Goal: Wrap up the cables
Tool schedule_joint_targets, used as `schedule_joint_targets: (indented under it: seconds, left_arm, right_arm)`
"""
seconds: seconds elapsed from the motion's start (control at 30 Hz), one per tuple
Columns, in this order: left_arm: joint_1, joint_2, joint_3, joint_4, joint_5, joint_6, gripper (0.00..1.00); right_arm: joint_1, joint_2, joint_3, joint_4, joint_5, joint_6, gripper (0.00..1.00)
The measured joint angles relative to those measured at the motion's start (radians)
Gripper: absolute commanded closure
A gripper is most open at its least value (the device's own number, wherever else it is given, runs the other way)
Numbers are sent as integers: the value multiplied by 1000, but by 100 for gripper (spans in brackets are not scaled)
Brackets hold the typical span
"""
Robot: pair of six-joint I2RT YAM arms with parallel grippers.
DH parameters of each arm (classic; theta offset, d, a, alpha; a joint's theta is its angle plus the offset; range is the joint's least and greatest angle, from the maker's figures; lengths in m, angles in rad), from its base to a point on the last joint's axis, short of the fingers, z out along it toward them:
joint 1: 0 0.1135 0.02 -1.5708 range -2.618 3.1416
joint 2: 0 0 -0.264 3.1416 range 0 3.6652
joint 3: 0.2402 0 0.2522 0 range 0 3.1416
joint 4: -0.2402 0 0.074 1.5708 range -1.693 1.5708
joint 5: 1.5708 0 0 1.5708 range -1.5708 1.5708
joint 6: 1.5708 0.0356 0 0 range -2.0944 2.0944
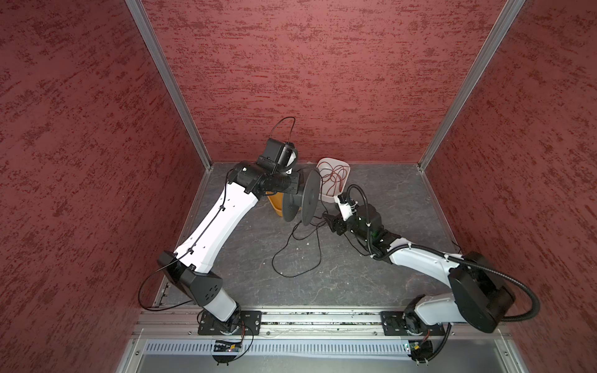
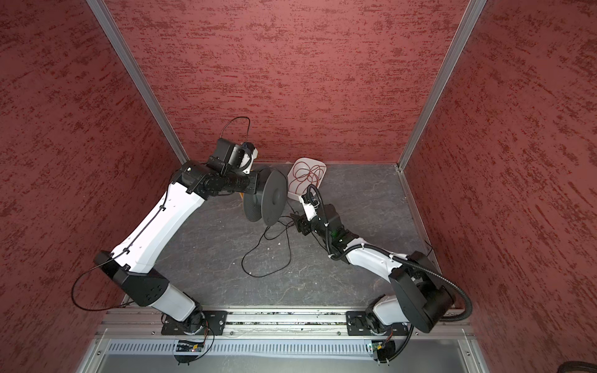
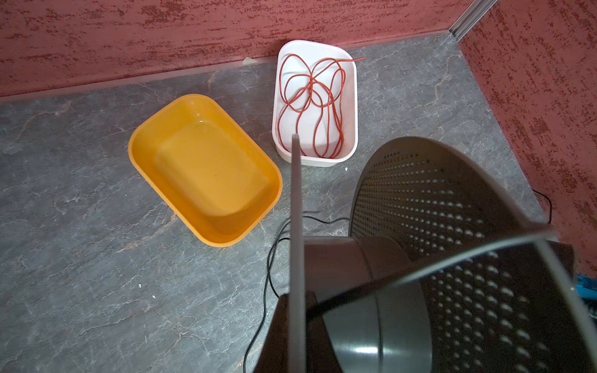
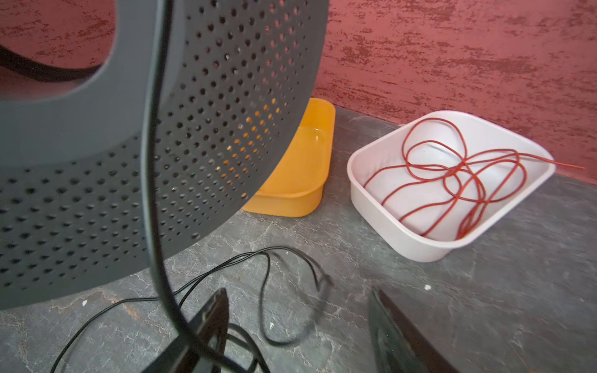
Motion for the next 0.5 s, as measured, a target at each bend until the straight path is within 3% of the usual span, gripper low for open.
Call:
schedule_joint_targets:
  seconds: [0.27, 0.5]
  left_arm:
    - [11, -31, 24, -35, -11, 0, 100]
    - [23, -79, 44, -56, -10, -1, 100]
  right_arm:
    - [-5, 58, 64, 42, -19, 43, 85]
    - [-51, 22, 81, 2, -11, 39, 87]
